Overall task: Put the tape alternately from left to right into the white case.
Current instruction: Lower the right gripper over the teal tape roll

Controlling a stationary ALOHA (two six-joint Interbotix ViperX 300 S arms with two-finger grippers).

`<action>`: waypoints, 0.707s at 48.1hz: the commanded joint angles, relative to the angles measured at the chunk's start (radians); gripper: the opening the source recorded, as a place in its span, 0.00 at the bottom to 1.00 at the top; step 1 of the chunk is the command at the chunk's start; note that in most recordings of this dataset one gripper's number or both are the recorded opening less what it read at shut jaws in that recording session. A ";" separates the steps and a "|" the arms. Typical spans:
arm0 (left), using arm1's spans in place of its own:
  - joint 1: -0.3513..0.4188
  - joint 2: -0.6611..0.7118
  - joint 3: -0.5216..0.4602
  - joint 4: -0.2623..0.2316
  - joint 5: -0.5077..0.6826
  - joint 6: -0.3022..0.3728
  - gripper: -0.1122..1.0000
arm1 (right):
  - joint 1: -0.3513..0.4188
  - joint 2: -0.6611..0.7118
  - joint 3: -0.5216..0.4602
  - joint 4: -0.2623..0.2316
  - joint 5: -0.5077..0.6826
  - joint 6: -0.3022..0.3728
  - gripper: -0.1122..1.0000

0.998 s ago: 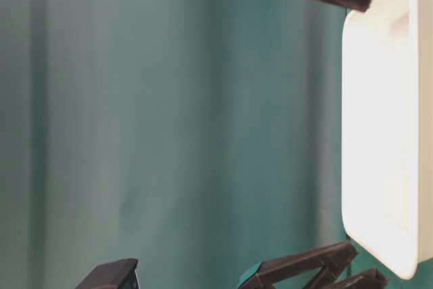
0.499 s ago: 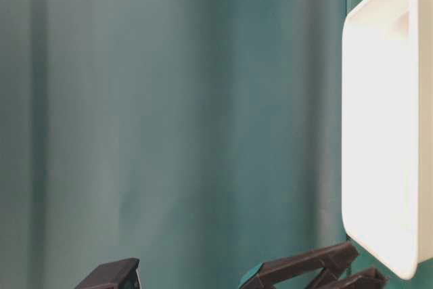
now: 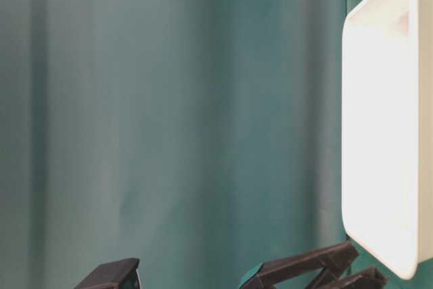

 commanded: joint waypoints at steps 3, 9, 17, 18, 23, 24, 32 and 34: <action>0.002 -0.009 -0.018 0.000 -0.005 0.000 0.85 | 0.005 0.023 -0.008 -0.002 -0.005 0.003 0.82; 0.002 -0.009 -0.018 0.000 -0.005 0.000 0.85 | 0.005 0.063 -0.012 -0.002 -0.005 0.005 0.82; 0.002 -0.009 -0.018 0.000 -0.005 0.000 0.85 | 0.005 0.114 -0.021 -0.002 -0.005 0.005 0.82; 0.002 -0.009 -0.018 0.000 -0.005 0.000 0.85 | 0.003 0.121 -0.021 -0.002 -0.005 0.005 0.82; 0.002 -0.009 -0.018 -0.002 -0.005 0.000 0.85 | -0.002 0.156 -0.032 -0.002 -0.009 0.005 0.82; 0.002 -0.009 -0.018 0.000 -0.005 0.000 0.85 | -0.002 0.163 -0.032 -0.002 -0.009 0.005 0.82; 0.002 -0.003 -0.018 0.000 -0.005 0.000 0.85 | -0.003 0.209 -0.051 -0.002 -0.009 0.005 0.82; 0.003 0.000 -0.018 0.000 -0.005 0.000 0.85 | -0.003 0.219 -0.052 -0.002 -0.009 0.005 0.82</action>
